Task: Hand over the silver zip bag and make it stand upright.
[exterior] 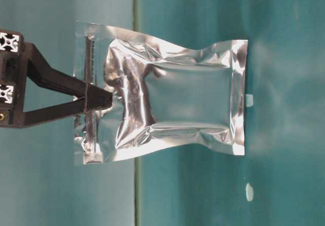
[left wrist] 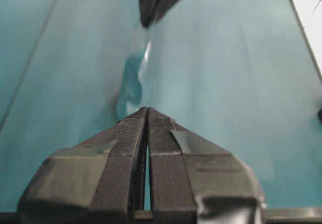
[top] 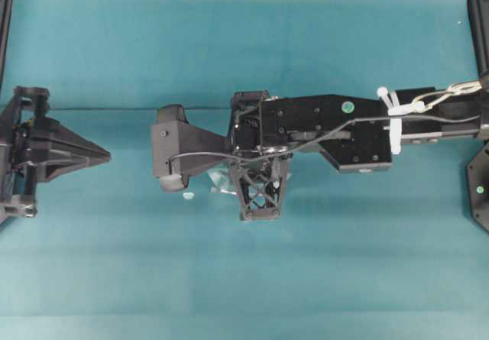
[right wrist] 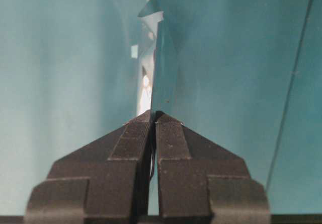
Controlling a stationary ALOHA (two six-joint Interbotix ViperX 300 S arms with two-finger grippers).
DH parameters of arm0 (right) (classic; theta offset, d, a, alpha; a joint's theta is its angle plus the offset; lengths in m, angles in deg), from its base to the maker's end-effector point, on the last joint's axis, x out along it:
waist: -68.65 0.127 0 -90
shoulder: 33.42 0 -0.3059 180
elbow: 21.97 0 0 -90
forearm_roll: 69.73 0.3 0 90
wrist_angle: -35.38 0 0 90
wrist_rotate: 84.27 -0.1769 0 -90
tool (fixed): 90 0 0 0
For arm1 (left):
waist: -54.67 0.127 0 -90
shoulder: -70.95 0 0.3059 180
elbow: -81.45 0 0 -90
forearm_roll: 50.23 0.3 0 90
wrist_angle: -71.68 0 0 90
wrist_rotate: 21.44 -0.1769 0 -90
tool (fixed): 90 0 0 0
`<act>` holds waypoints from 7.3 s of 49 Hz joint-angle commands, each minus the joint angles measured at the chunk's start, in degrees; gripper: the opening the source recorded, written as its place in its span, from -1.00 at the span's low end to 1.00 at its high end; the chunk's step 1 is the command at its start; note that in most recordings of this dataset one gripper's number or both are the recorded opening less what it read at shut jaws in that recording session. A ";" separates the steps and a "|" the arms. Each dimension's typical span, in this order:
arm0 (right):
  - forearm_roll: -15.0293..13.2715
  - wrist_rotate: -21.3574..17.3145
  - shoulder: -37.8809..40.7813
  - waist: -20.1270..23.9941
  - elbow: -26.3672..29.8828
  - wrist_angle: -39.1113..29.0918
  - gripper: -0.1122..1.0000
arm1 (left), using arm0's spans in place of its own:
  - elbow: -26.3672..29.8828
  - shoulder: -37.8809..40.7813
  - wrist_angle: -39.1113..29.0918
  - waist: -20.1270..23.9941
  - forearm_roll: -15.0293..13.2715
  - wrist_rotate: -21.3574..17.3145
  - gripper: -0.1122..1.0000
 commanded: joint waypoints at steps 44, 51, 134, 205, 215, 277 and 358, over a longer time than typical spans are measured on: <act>-0.26 -0.35 -1.14 -0.18 -1.85 2.29 -0.78 | 4.39 45.00 33.22 0.26 0.26 -0.88 0.85; -0.26 -0.62 -1.41 -0.18 -2.55 2.90 -0.77 | 8.00 50.89 34.72 0.53 0.26 -1.32 0.85; -0.26 -1.67 -2.46 -0.26 -4.92 4.66 -0.78 | 24.52 68.29 35.68 1.49 0.35 -3.60 -0.20; 0.26 -17.67 -25.66 1.58 -21.88 13.97 0.78 | 23.64 68.03 33.66 1.32 0.35 -5.01 -0.27; 0.26 -21.53 -34.54 3.43 -32.52 23.73 0.78 | 23.12 67.85 33.66 1.23 0.35 -5.27 -0.27; 0.88 -22.59 -57.13 6.15 -57.66 46.67 0.74 | 22.41 67.24 31.38 1.23 0.26 -5.27 -0.30; 0.88 -22.50 -57.13 6.15 -57.74 46.49 0.73 | 22.41 66.97 31.38 0.88 0.26 -5.19 -0.30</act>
